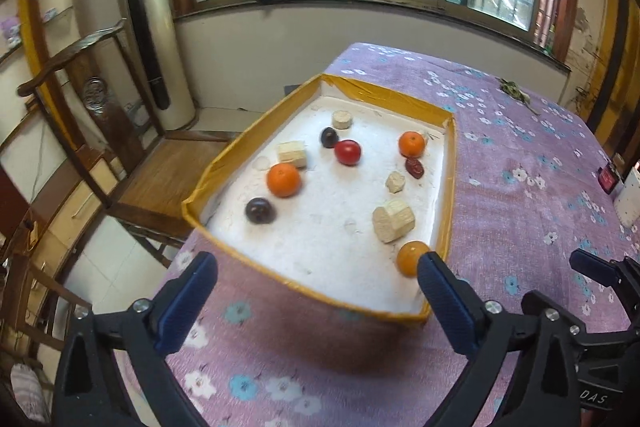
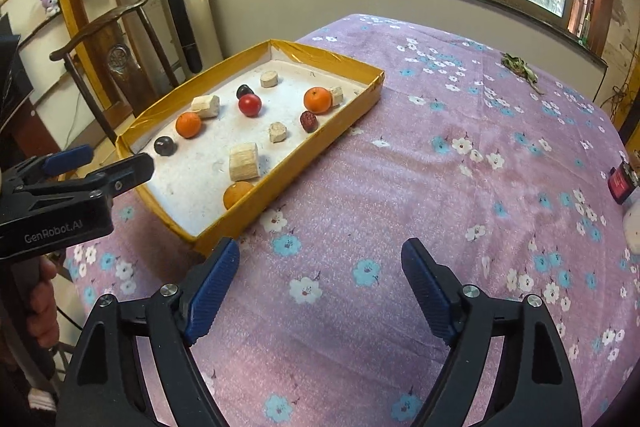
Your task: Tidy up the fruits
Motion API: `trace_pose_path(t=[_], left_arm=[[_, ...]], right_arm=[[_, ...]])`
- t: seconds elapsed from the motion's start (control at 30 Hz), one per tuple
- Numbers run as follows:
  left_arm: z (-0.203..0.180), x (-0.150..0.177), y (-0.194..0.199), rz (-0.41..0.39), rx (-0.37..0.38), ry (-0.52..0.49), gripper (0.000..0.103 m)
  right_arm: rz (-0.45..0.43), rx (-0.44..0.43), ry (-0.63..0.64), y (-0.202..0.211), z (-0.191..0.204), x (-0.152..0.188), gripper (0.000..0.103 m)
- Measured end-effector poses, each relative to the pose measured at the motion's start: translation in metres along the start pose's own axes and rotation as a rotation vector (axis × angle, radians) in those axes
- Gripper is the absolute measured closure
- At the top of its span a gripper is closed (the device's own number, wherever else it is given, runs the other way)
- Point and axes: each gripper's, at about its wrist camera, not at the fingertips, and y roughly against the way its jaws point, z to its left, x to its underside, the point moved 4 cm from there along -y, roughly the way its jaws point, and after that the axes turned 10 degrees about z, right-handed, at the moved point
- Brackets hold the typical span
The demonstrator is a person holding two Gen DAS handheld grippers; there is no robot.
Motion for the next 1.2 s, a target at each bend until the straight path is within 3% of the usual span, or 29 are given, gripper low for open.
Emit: trace_pose_path(t=[0.17,0.37,0.47,0.57,0.83,1.2], left_arm=[[0.008,0.014,0.009,0.006,0.01,0.02,0.0],[0.016,0.023,0.028,-0.132,-0.078,0.01,0.0],[0.019,0.023,0.031,-0.151,-0.047,-0.01,0.0],[0.024,0.021,0.031,-0.145,-0.023,-0.012,0.0],[0.037,0.016,0.033,-0.147,-0.06,0.001,0.0],[0.039,0.025,0.024,-0.09,0.002,-0.038,0.0]], right_arm=[[0.007,0.004,0.029,0.006,0.008,0.014,0.018],[-0.017,0.062,0.008,0.016,0.012,0.02,0.018],[-0.028,0.082,-0.027,0.017,0.014,0.02,0.018],[-0.028,0.087,-0.043,0.017,0.02,0.021,0.018],[-0.021,0.126,-0.055,0.013,0.038,0.025,0.018],[-0.008,0.151,-0.092,0.013,0.047,0.033,0.018]])
